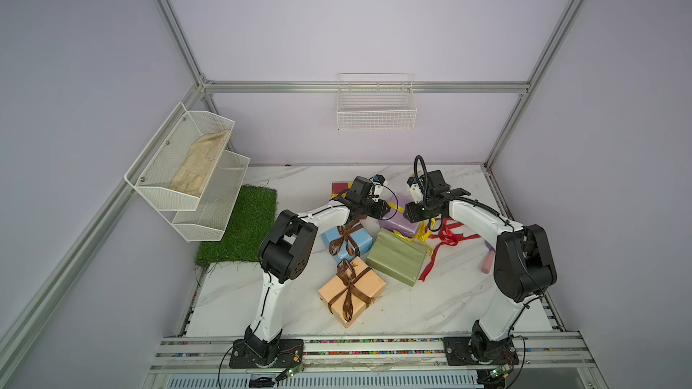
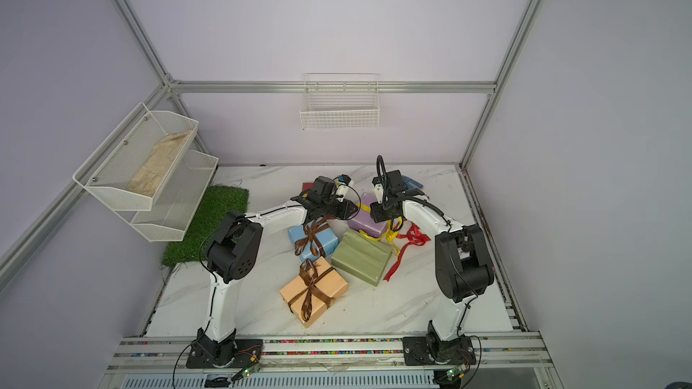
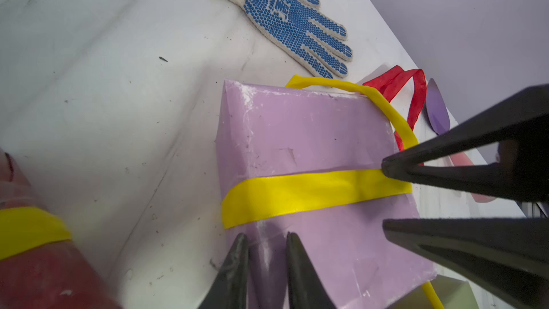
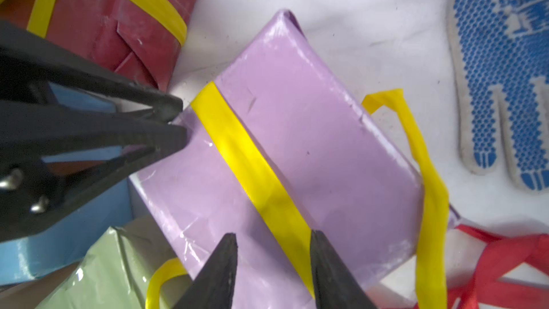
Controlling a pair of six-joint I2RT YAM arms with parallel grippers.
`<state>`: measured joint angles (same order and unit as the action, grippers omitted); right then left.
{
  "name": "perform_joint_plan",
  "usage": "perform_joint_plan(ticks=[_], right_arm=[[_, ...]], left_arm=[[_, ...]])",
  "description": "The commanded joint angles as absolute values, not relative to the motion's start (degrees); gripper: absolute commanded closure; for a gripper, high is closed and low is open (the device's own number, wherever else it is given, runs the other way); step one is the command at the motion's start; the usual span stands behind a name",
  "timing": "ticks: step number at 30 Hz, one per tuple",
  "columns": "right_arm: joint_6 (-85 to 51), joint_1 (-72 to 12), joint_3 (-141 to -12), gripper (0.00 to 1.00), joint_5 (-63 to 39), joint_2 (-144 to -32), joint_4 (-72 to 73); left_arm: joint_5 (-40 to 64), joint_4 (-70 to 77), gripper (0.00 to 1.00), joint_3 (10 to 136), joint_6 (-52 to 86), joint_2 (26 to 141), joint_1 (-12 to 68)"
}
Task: Untie the ribbon bows on the gift boxes
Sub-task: Pull the ribbon from the gift box.
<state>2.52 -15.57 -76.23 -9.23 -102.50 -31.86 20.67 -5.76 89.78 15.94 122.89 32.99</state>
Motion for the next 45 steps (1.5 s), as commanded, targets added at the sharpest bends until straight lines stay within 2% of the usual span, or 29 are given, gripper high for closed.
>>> perform_joint_plan(ticks=[1, 23, 32, 45], right_arm=[[5.40, -15.56, -77.37, 0.54, -7.23, -103.55, -29.07], [12.25, -16.07, -77.01, 0.57, -8.33, -108.31, -29.64], [13.61, -16.50, -76.62, 0.57, -12.81, -108.46, -30.38], [15.07, -17.34, -75.82, 0.58, -10.10, -108.95, -32.04]], left_arm=[[21.91, -6.33, 0.76, 91.58, 15.58, 124.45, 32.87], [21.78, -5.82, 0.76, 91.76, 15.21, 124.96, 32.87], [21.78, -5.71, 0.76, 91.67, 15.22, 124.82, 32.87], [21.64, -5.45, 0.76, 91.15, 15.38, 124.45, 32.48]])
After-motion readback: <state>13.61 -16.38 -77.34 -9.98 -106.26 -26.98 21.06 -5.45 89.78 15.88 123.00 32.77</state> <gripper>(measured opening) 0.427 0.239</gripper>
